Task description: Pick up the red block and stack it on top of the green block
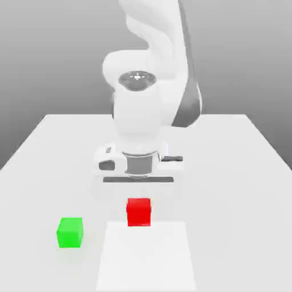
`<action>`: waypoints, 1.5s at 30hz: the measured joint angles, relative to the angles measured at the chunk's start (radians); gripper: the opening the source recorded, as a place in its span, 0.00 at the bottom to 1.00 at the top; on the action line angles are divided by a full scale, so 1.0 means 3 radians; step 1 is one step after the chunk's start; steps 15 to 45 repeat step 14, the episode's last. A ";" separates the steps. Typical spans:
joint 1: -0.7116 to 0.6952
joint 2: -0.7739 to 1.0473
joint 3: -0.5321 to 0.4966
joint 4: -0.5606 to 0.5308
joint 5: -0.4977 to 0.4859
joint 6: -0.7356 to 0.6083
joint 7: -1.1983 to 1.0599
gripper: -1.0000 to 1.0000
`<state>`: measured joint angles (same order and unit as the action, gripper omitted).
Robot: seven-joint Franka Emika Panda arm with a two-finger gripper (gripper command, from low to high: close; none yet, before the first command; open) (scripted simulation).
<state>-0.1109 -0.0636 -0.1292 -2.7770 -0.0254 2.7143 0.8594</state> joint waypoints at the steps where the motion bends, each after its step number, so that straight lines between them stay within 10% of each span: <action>1: -0.0122 -0.0018 -0.0059 0.0024 -0.0010 -0.0041 0.0108 0.00; 10: -0.0537 0.0536 -0.0212 0.0141 0.0298 0.0385 0.0269 0.00; 11: -0.0557 0.0623 -0.0178 0.0146 0.0354 0.0466 0.0230 1.00; 45: -0.0558 0.0623 -0.0178 0.0146 0.0354 0.0466 0.0230 1.00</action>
